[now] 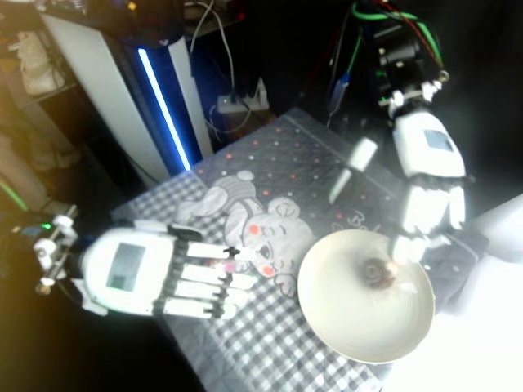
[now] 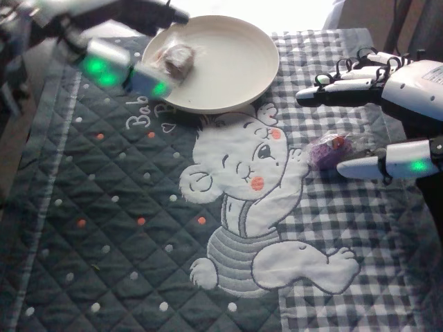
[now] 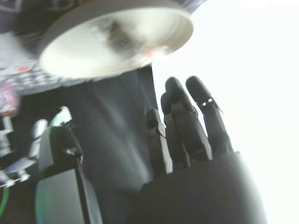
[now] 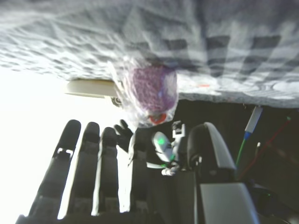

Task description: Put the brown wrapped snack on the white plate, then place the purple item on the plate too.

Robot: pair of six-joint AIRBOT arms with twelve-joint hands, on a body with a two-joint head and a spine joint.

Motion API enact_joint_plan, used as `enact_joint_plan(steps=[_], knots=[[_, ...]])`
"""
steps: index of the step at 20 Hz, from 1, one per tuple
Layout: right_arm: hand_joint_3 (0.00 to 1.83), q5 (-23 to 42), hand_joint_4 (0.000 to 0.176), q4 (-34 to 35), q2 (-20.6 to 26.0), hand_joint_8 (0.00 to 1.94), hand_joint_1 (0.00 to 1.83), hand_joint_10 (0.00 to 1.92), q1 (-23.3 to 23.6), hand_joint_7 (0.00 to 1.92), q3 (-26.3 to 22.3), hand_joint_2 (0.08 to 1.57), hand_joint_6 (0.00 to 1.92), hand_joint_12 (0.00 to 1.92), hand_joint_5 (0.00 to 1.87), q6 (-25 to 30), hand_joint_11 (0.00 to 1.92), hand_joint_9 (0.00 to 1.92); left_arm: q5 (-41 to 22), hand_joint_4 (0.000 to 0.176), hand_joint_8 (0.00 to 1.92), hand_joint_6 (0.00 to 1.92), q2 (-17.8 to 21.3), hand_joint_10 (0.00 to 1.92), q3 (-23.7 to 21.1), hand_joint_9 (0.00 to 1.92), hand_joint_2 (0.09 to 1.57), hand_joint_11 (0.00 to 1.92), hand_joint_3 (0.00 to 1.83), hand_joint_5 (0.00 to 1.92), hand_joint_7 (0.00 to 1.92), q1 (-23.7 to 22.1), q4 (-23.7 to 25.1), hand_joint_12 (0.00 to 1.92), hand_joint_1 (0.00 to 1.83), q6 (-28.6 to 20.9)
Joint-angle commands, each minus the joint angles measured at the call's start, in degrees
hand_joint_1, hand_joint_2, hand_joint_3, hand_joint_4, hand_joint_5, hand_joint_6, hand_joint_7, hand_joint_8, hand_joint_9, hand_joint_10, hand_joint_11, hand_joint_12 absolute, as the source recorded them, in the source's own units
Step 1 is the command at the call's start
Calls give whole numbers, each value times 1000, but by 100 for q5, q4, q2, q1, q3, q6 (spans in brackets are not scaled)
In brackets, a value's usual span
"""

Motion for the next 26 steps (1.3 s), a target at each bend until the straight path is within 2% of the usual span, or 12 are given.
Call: enact_joint_plan(steps=[1,7,9,10,11,13,14,16,18,23,24,26], knots=[[0,655,131,194,-8,2,820,5,36,279,18,1025,2,882,363,46,0,291,-886,89,3,4,176,7,-162,661,839,241,1,527,577,104,-171,1029,831,-13],[0,354,138,106,-18,8,858,14,36,339,36,999,1,889,394,46,8,373,-1843,118,0,0,964,0,-1059,499,917,57,1,453,433,1449,-1065,1079,727,-52],[2,158,153,57,-33,9,863,25,36,403,77,999,1,966,412,45,125,468,-2168,95,1,1,1090,7,-1207,526,920,61,0,460,443,1853,-1494,1155,696,-70],[1,58,92,42,-59,12,937,34,36,525,122,1027,6,1191,498,45,184,591,-2324,58,2,1,1100,5,-1215,567,946,143,1,476,460,2055,-1772,1056,665,-71],[1,-18,92,39,-94,12,937,34,36,525,165,1027,6,1191,498,45,184,591,-2441,58,2,1,1100,5,-1215,567,946,143,1,476,460,2196,-1992,1056,665,-80],[0,-151,20,40,-228,36,1019,130,36,699,285,1020,16,1489,662,45,288,799,-2680,42,0,0,1100,0,-1220,524,942,141,0,496,440,2474,-2362,967,731,-161],[6,-177,0,40,-277,68,1035,979,36,862,315,997,9,1683,815,45,352,616,-2728,35,2,2,1099,0,-1227,517,933,148,0,520,449,2547,-2445,1019,759,-176],[2,-180,0,41,-311,232,1019,1171,37,829,323,1003,2,1741,843,45,347,554,-2729,42,0,0,1094,0,-1225,476,947,92,5,496,425,2570,-2485,1008,756,-176],[0,-179,0,41,-341,903,1051,1300,38,618,331,940,4,1667,939,45,544,608,-2737,66,0,0,1075,0,-1211,482,963,107,5,474,428,2577,-2520,957,708,-176],[1,-179,0,32,-397,1083,1084,1374,39,704,334,930,38,1694,1041,45,688,735,-2748,66,1,1,1049,1,-1200,470,965,73,0,471,421,2577,-2545,1004,709,-176],[9,-179,2,37,-418,1173,1090,1475,39,758,340,1048,702,1805,1042,45,723,777,-2747,57,0,0,1039,0,-1200,424,983,14,7,459,394,2581,-2545,1000,718,-176],[1,-176,0,66,-457,1214,1130,1529,40,880,359,1114,995,1853,973,46,778,850,-2747,70,0,0,1022,1,-1202,442,981,4,0,458,394,2602,-2563,1054,733,-177]])
